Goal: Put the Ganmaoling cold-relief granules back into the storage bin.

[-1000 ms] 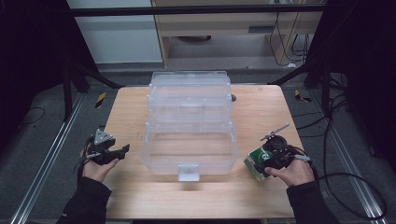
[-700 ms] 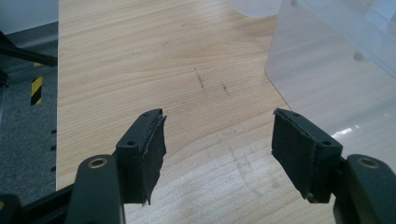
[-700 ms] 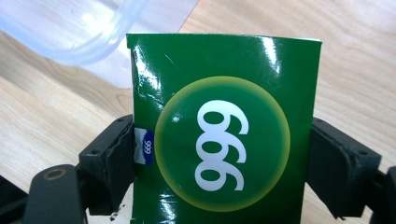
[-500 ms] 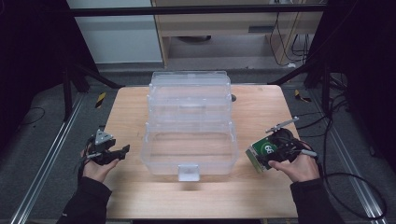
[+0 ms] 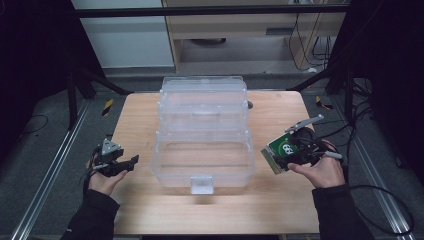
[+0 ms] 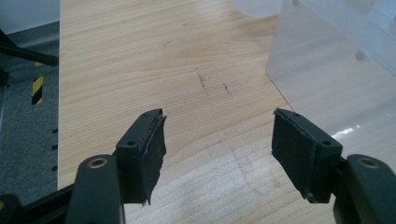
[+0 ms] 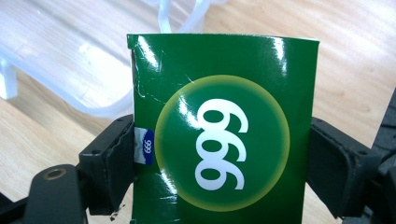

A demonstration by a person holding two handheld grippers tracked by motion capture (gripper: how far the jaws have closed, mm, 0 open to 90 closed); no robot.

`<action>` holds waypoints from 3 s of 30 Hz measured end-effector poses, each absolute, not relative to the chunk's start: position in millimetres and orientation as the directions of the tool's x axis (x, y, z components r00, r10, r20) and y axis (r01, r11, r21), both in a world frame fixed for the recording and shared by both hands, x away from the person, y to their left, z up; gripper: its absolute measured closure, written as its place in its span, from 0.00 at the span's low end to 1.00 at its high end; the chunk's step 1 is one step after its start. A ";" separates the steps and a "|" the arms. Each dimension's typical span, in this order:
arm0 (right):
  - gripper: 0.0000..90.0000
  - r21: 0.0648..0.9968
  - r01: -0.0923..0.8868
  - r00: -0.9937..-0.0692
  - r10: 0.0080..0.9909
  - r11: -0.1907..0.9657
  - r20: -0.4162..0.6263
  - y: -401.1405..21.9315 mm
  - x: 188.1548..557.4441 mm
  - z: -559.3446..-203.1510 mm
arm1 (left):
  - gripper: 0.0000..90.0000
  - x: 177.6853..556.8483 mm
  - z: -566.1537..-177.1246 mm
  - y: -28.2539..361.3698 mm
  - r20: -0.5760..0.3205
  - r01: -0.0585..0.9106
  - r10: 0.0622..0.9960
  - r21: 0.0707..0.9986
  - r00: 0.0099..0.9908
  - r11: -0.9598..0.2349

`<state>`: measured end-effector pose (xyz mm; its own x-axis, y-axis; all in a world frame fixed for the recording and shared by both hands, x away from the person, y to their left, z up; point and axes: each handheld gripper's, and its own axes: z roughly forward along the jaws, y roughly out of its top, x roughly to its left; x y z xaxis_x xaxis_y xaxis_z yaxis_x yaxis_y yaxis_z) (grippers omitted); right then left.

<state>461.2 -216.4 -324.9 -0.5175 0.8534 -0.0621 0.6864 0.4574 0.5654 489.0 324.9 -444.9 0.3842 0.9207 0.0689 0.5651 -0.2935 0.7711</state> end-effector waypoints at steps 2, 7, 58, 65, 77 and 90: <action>0.21 0.577 0.671 -0.527 0.847 0.466 -0.071 -213.9 462.7 -320.2 | 0.38 489.0 -445.0 324.9 0.070 0.566 0.920 0.770 0.385 -0.295; 0.21 0.593 0.640 -0.549 0.831 0.490 -0.094 -207.1 464.7 -310.8 | 0.38 488.8 -444.7 325.1 0.069 0.565 0.921 0.771 0.383 -0.293; 0.21 0.510 0.265 -0.928 0.359 0.818 -0.095 -120.3 509.7 -286.5 | 0.38 489.8 -445.1 325.7 0.059 0.568 0.921 0.772 0.385 -0.286; 0.20 0.460 0.193 -0.958 0.269 0.867 -0.104 -111.8 513.4 -291.6 | 0.38 490.0 -445.3 325.8 0.057 0.569 0.921 0.771 0.386 -0.286; 0.20 0.378 0.102 -0.981 0.155 0.920 -0.113 -103.5 521.5 -303.1 | 0.38 490.2 -445.2 325.9 0.057 0.568 0.920 0.771 0.387 -0.287; 0.20 0.328 0.058 -0.993 0.088 0.943 -0.079 -102.3 533.3 -316.6 | 0.38 490.3 -445.6 325.7 0.057 0.569 0.920 0.770 0.387 -0.287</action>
